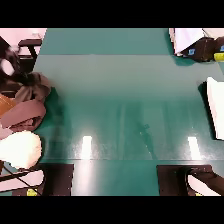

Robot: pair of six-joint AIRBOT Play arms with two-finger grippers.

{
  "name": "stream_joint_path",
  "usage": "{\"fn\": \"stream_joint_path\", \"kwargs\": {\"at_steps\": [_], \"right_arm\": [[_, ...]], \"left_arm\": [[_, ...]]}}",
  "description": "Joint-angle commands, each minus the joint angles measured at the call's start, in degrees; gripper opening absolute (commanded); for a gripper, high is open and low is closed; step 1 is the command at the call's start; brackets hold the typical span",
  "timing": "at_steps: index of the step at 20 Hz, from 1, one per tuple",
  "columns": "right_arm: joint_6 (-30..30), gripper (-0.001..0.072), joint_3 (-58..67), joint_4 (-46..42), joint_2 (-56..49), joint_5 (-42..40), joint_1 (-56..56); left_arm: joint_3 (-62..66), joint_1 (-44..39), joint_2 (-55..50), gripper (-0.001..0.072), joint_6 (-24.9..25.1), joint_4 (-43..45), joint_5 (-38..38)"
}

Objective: Fold the shirts.

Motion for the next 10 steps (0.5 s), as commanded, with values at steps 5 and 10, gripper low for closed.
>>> {"fn": "stream_joint_path", "kwargs": {"at_steps": [5, 10], "right_arm": [[0.0, 0.0017, 14.2, 0.0, -0.1, -4.6, 0.0], [0.0, 0.0017, 20.1, 0.0, -0.1, -4.1, 0.0]], "left_arm": [[23.1, 0.1, 18.9, 0.0023, 16.7, -21.6, -6.1], [27.9, -4.7, 20.6, 0.0021, 21.4, -32.9, -12.7]]}}
